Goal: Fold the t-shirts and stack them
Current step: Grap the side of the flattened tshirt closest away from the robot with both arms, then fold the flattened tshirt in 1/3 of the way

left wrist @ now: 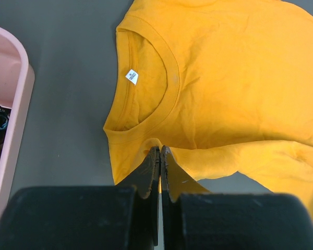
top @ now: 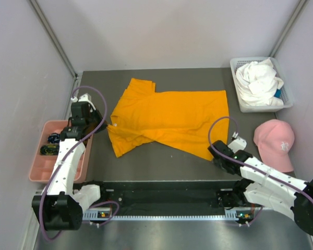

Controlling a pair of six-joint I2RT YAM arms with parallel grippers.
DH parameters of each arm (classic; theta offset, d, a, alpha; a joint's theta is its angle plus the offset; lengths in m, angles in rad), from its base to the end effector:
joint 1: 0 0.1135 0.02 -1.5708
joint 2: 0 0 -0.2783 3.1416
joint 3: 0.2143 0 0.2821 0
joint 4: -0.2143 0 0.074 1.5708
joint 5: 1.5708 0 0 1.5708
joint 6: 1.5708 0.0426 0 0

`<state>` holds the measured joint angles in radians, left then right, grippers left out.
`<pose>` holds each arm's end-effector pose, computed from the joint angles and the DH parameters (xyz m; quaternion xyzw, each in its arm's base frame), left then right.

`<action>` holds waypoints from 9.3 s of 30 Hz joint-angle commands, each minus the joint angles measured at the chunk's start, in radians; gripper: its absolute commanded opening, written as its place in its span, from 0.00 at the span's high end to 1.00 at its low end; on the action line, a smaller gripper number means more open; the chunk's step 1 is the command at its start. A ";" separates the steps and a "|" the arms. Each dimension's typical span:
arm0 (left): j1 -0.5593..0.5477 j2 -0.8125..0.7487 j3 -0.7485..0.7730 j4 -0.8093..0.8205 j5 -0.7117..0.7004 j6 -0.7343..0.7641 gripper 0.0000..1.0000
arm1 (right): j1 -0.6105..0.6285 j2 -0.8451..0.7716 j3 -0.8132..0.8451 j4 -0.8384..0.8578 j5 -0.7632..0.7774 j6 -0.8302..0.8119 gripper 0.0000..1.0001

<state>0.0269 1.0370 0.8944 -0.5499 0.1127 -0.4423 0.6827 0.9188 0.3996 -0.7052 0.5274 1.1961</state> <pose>0.2493 0.0019 0.2990 -0.1868 0.8845 -0.1374 0.4049 0.1360 0.0829 0.1458 0.2849 0.9084 -0.0173 0.3055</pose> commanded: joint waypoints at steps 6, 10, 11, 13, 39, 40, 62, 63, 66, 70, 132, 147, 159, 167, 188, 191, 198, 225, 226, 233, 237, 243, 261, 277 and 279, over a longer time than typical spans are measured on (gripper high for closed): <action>0.008 0.000 0.006 0.042 0.013 0.002 1.00 | -0.015 -0.012 -0.016 0.026 -0.023 -0.009 0.64; 0.008 -0.002 0.003 0.045 0.013 0.002 1.00 | -0.015 -0.018 -0.018 0.023 -0.021 -0.006 0.74; 0.008 -0.003 0.003 0.047 0.015 0.001 1.00 | -0.015 -0.020 -0.018 0.021 -0.023 -0.006 0.76; 0.008 -0.003 0.001 0.045 0.013 0.001 1.00 | -0.015 -0.020 -0.018 0.023 -0.021 -0.007 0.77; 0.008 -0.006 -0.003 0.048 0.133 -0.006 1.00 | -0.015 -0.244 0.326 -0.316 0.193 -0.099 1.00; 0.008 -0.005 -0.003 0.048 0.140 -0.007 1.00 | -0.017 -0.242 0.341 -0.318 0.204 -0.105 1.00; 0.005 0.015 0.087 -0.007 0.209 0.019 1.00 | -0.228 -0.213 0.490 -0.192 0.203 -0.345 1.00; 0.007 0.020 0.086 -0.007 0.209 0.017 1.00 | -0.242 -0.210 0.487 -0.179 0.195 -0.364 1.00; 0.007 0.032 0.087 0.011 0.216 0.013 1.00 | -0.290 -0.196 0.487 -0.143 0.160 -0.397 1.00; 0.005 0.070 0.093 0.038 0.245 0.007 1.00 | -0.344 -0.190 0.490 -0.105 0.128 -0.435 1.00; -0.156 0.655 0.540 0.263 0.143 -0.090 1.00 | -0.640 0.495 0.634 0.297 -0.184 -0.575 1.00; -0.157 0.706 0.517 0.303 0.117 -0.084 1.00 | -0.640 0.594 0.654 0.317 -0.173 -0.578 1.00; -0.160 0.744 0.485 0.360 0.108 -0.104 1.00 | -0.640 0.621 0.659 0.319 -0.164 -0.576 0.96; -0.165 0.773 0.465 0.389 0.091 -0.114 0.99 | -0.638 0.623 0.659 0.322 -0.152 -0.584 0.54; -0.170 0.623 0.404 0.539 0.031 -0.164 0.01 | -0.548 0.376 0.530 0.437 -0.363 -0.690 0.46; -0.183 0.537 0.301 0.542 0.031 -0.162 0.01 | -0.445 0.406 0.545 0.454 -0.421 -0.714 0.46; -0.203 0.266 0.052 0.493 -0.034 -0.161 0.01 | -0.212 0.570 0.665 0.493 -0.494 -0.722 0.46; -0.139 -0.042 -0.179 0.324 -0.177 -0.148 0.01 | 0.061 1.143 1.249 0.423 -0.856 -0.814 0.47; -0.137 -0.041 -0.181 0.327 -0.173 -0.151 0.01 | 0.066 1.164 1.262 0.409 -0.869 -0.829 0.47; -0.130 -0.041 -0.186 0.327 -0.157 -0.147 0.01 | 0.087 1.220 1.306 0.372 -0.908 -0.874 0.45; -0.125 -0.048 -0.187 0.323 -0.159 -0.141 0.01 | 0.087 1.236 1.314 0.377 -0.908 -0.860 0.45; -0.120 -0.045 -0.189 0.323 -0.153 -0.139 0.01 | 0.086 1.259 1.328 0.385 -0.889 -0.854 0.45; -0.108 -0.014 -0.274 0.425 -0.058 -0.188 0.01 | 0.086 1.332 1.381 0.394 -0.912 -0.834 0.45; -0.111 0.188 -0.374 0.791 0.157 -0.295 0.08 | 0.087 1.272 1.329 0.406 -0.902 -0.833 0.45; -0.111 0.215 -0.371 0.798 0.139 -0.294 0.08 | 0.087 1.272 1.331 0.406 -0.902 -0.833 0.45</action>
<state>-0.0860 1.2140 0.5301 0.1158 0.2474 -0.7185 0.7631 2.2467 1.7275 -0.3302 -0.3687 0.3626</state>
